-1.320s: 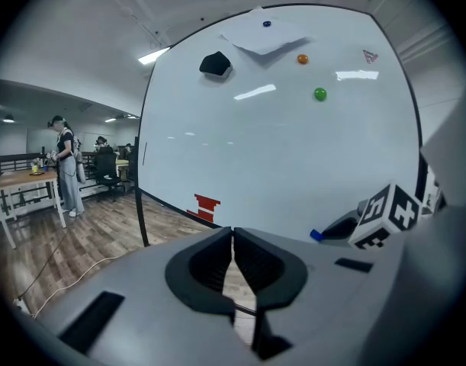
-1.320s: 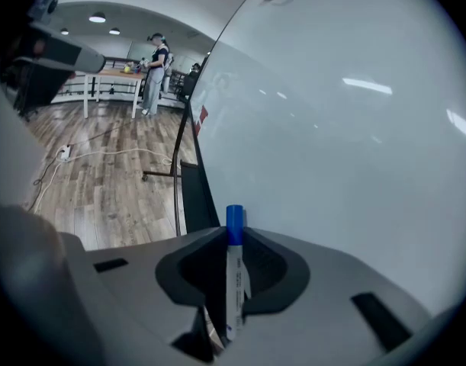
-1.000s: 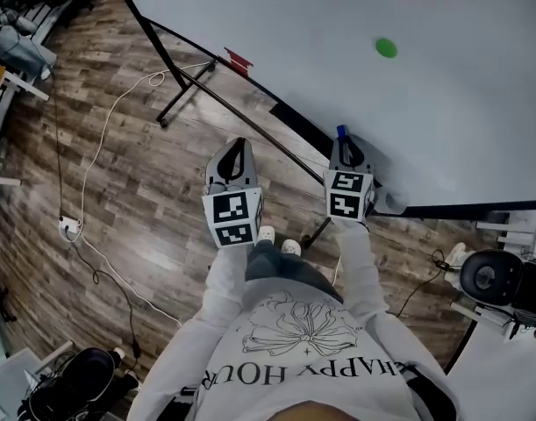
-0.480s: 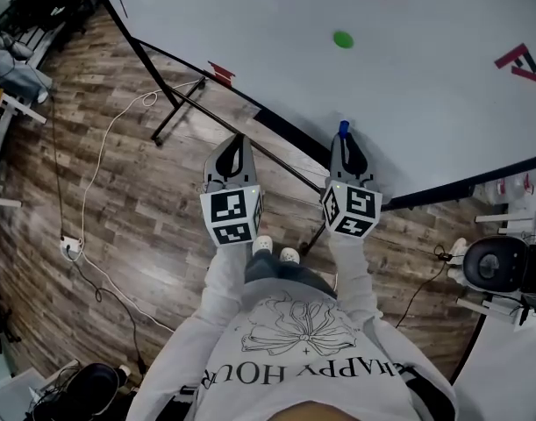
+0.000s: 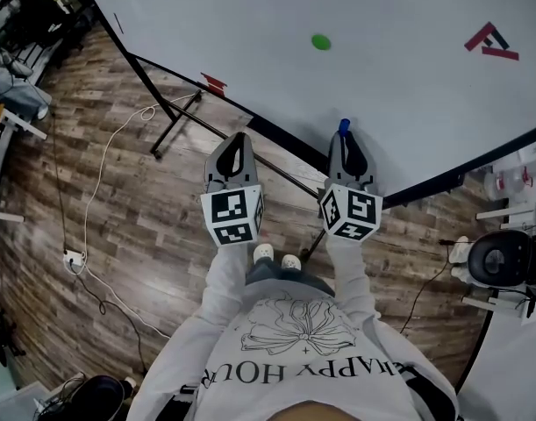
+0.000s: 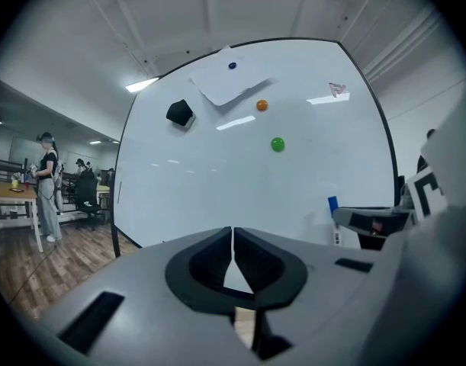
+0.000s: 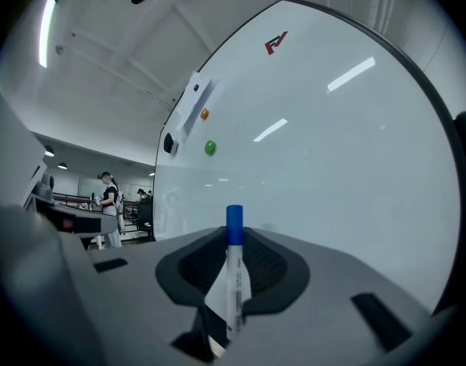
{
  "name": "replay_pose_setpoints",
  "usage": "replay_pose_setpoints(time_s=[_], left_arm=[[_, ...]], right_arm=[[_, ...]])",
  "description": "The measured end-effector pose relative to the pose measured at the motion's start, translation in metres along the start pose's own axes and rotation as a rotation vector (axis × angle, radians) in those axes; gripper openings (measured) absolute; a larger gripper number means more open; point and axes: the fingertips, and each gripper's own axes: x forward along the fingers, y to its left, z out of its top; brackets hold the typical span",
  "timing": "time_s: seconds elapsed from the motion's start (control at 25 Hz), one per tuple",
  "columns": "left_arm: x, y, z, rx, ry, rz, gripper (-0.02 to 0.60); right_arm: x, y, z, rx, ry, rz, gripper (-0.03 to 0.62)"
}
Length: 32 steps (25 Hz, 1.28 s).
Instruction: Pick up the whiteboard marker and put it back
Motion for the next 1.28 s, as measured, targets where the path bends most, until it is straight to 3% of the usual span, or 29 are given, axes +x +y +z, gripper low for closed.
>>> replay_pose_setpoints(time_s=[0.32,0.64,0.92,1.28], left_arm=[[0.004,-0.028,0.012,0.017,-0.023,-0.062,0.011],[0.017,-0.080,0.010,0.029,-0.015,-0.164,0.012],[0.024,-0.118,0.000,0.046,0.016,-0.238,0.012],[0.027,-0.133,-0.028,0.063,0.077,-0.263,0.012]], right_arm=[[-0.023,-0.026,0.030,0.005,-0.083,-0.056,0.063],[-0.052,-0.072,0.032,0.004,-0.097,-0.147,0.063],[-0.073,-0.105,0.016,0.019,-0.068,-0.213,0.063],[-0.077,-0.124,-0.032,0.054,-0.012,-0.239,0.063]])
